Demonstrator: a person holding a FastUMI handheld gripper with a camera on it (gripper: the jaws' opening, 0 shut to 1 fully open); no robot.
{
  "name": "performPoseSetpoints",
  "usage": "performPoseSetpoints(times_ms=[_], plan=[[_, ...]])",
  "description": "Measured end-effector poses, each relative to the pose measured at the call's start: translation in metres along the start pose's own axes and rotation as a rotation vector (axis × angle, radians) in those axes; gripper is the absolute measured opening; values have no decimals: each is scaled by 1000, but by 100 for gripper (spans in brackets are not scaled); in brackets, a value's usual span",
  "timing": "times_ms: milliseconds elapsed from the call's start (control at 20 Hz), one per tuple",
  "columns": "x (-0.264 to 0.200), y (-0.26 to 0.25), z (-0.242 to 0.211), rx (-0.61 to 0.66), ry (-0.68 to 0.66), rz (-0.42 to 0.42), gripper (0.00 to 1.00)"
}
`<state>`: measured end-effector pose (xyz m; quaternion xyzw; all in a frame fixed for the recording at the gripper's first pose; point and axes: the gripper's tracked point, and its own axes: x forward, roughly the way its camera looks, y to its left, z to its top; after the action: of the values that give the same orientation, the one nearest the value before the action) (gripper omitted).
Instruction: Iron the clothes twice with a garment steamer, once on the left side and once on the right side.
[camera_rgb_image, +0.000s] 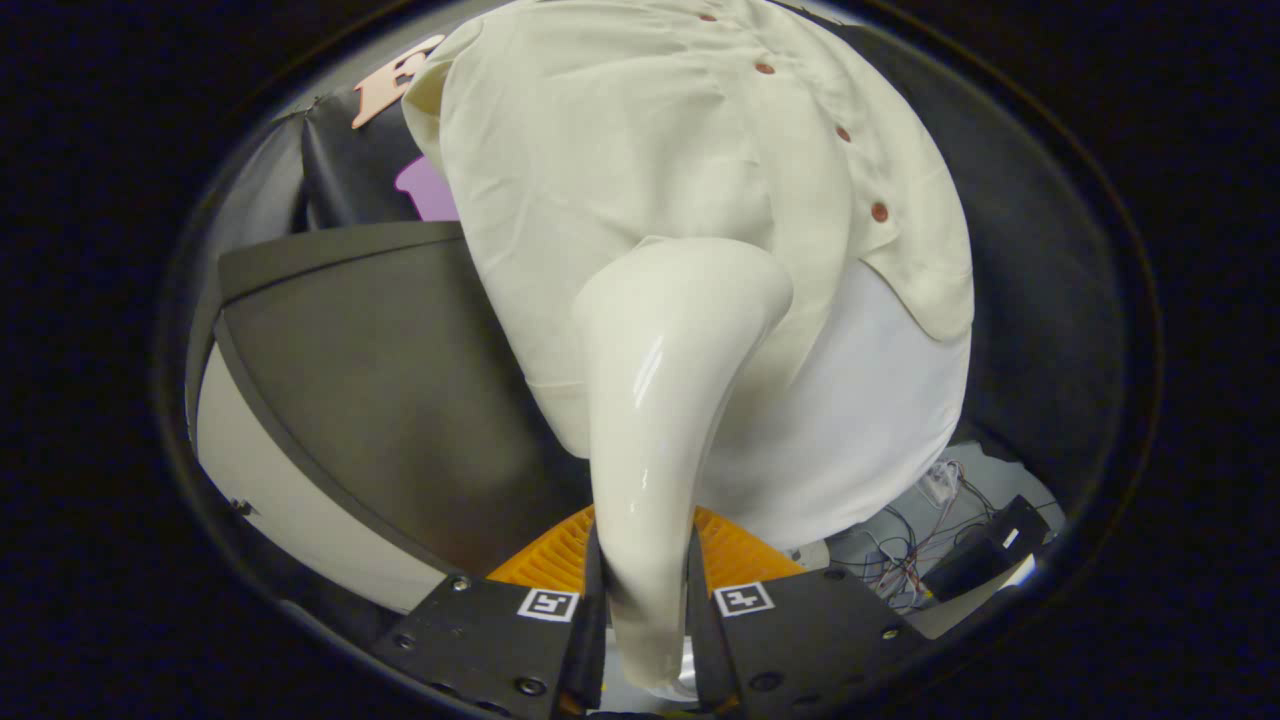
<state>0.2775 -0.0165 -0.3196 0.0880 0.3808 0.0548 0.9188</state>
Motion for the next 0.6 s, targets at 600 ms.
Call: performPoseSetpoints(times_ms=[600], plan=[[-19, -16, 1, 41, 43, -4, 35]])
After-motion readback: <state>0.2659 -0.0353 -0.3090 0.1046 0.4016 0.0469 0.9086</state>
